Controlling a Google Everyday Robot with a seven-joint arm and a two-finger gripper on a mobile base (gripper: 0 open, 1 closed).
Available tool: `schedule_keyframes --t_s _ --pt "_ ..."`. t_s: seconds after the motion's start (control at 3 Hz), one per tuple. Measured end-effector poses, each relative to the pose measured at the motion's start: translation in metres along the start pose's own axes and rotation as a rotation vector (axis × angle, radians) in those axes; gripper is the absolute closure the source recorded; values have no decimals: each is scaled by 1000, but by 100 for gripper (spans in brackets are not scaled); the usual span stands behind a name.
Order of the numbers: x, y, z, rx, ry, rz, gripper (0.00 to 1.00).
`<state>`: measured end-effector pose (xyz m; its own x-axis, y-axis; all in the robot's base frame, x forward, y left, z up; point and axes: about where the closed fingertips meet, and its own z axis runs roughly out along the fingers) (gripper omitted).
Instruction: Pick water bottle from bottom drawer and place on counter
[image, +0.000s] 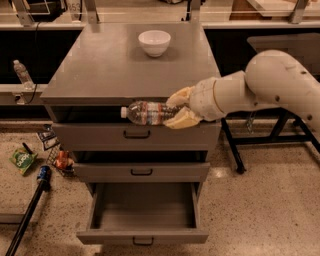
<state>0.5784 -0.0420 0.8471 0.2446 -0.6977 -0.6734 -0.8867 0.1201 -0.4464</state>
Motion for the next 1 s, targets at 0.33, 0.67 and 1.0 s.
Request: schedule_keyframes --t_s 0.33,0.67,1.0 --pt "-3 -47 12 17 37 -13 100" --pt "-6 -83 21 35 62 -24 100" --pt "-12 -117 27 51 92 -36 100"
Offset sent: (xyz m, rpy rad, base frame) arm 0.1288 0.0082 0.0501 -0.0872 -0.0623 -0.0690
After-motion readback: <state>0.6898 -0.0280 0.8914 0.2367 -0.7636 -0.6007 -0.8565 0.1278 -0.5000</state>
